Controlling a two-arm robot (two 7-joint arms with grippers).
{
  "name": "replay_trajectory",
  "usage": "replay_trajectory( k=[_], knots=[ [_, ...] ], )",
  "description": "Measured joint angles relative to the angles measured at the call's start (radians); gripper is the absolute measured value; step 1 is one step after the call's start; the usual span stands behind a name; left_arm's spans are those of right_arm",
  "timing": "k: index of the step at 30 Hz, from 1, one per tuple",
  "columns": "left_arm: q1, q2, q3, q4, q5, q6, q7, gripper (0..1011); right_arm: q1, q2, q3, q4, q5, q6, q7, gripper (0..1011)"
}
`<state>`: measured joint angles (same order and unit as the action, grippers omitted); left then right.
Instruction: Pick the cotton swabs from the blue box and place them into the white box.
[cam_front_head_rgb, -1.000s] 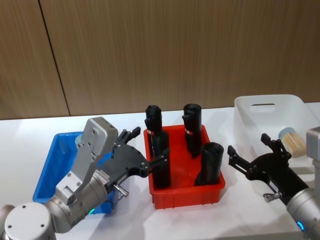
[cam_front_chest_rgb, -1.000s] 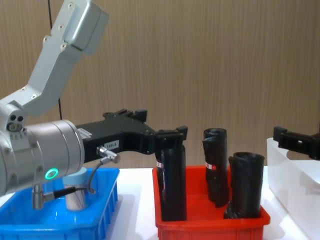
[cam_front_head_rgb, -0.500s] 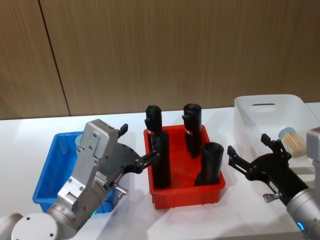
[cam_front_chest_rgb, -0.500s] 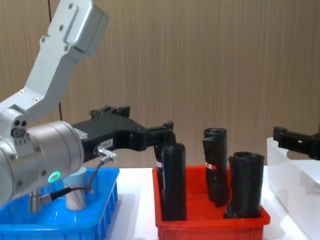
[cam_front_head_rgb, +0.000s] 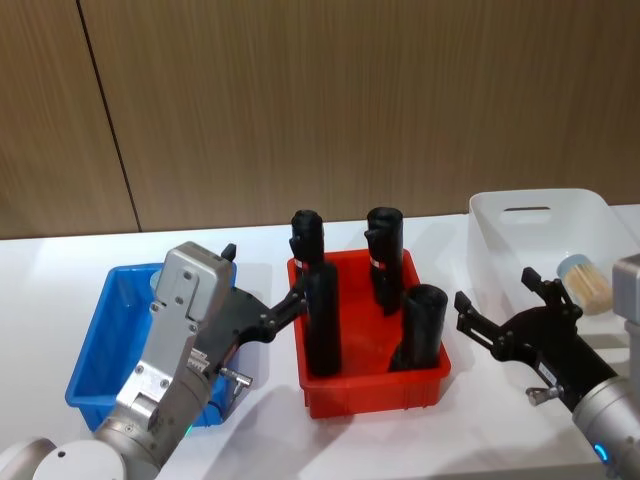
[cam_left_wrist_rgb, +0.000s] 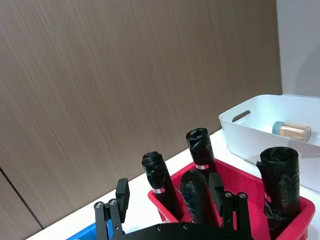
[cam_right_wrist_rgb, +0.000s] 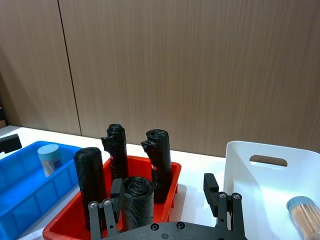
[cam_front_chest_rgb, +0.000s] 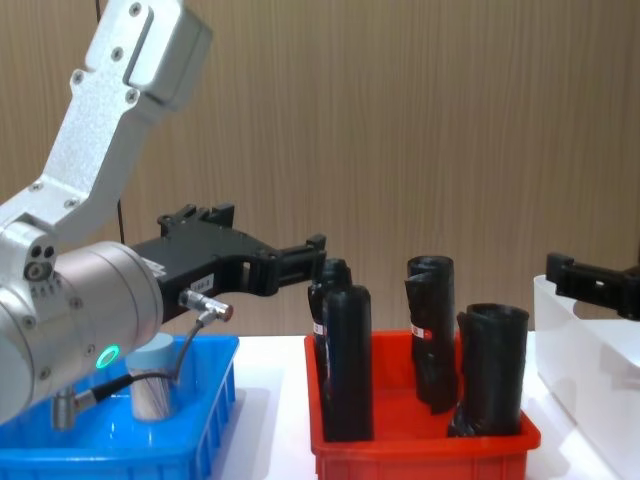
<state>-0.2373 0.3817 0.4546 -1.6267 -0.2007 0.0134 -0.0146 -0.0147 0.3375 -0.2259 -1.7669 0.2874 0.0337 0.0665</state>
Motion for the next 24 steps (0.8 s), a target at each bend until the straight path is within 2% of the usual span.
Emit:
replay_trajectory(
  k=[14,24],
  knots=[
    [0.001,0.000,0.000,-0.001,0.001,0.000,0.004,1004,0.001,0.000,0.001,0.001,0.000,0.002,0.006,1002],
    [0.000,0.000,0.000,-0.001,0.001,0.001,0.004,1004,0.019,0.004,0.003,0.021,0.013,0.044,0.078,1002]
  ],
)
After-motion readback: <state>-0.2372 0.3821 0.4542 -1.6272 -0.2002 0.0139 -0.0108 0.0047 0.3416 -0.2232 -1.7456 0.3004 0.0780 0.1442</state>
